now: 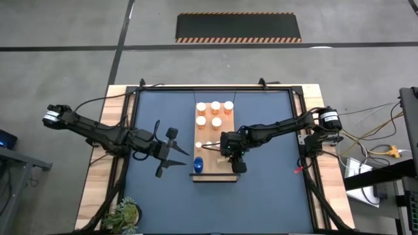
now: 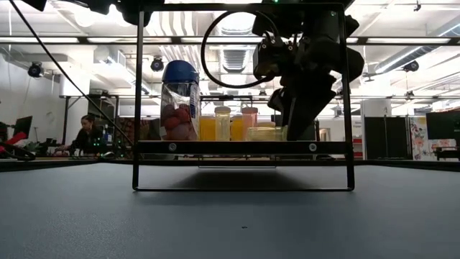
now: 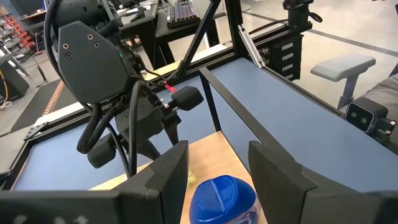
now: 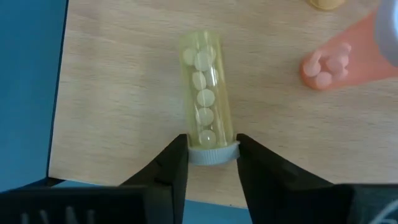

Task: Pick and place medicine bottles onto shelf by color
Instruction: Put the small yellow pill bottle on the shelf

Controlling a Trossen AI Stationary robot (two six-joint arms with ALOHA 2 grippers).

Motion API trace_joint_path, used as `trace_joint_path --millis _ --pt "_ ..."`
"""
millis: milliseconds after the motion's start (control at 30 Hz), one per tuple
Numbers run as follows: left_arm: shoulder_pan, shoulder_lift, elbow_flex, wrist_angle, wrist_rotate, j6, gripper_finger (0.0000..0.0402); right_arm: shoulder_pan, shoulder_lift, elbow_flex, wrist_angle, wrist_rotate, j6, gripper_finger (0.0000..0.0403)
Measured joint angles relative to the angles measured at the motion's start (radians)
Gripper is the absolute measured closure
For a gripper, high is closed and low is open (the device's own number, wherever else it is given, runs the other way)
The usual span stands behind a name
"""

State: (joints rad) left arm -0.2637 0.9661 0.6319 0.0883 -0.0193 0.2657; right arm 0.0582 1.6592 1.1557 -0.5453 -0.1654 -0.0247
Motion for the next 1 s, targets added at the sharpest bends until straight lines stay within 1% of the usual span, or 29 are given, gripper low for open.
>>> trace_joint_path --millis 133,333,400,500,600,667,767,833,933,1000 --pt "0.0 0.0 0.0 0.0 0.0 0.0 0.0251 0.0 0.0 0.001 0.0 0.0 0.0 0.0301" --pt "0.0 0.0 0.0 0.0 0.0 0.0 0.0251 0.0 -0.016 0.001 -0.026 0.001 -0.002 0.0282" --pt "0.0 0.0 0.0 0.0 0.0 0.0 0.0251 -0.001 -0.034 0.004 -0.061 0.018 -0.012 0.0281" --pt "0.0 0.0 0.0 0.0 0.0 0.001 0.0251 -0.004 -0.048 0.057 -0.2 0.078 -0.029 0.0283" --pt "0.0 0.0 0.0 0.0 0.0 0.001 0.0251 -0.004 -0.049 0.137 -0.368 0.167 -0.056 0.0289" --pt "0.0 0.0 0.0 0.0 0.0 0.001 0.0251 -0.004 -0.041 0.182 -0.456 0.252 -0.106 0.0291" --pt "0.0 0.0 0.0 0.001 0.0 0.001 0.0251 0.002 -0.04 0.209 -0.539 0.441 -0.272 0.0291" --pt "0.0 0.0 0.0 0.0 0.0 0.001 0.0251 0.013 -0.043 0.211 -0.555 0.557 -0.423 0.0291" --pt "0.0 0.0 0.0 0.0 0.0 0.001 0.0251 0.031 -0.047 0.21 -0.579 0.66 -0.738 0.0292" --pt "0.0 0.0 0.0 0.0 0.0 0.0 0.0251 0.047 -0.047 0.205 -0.573 0.71 -0.887 0.0293"
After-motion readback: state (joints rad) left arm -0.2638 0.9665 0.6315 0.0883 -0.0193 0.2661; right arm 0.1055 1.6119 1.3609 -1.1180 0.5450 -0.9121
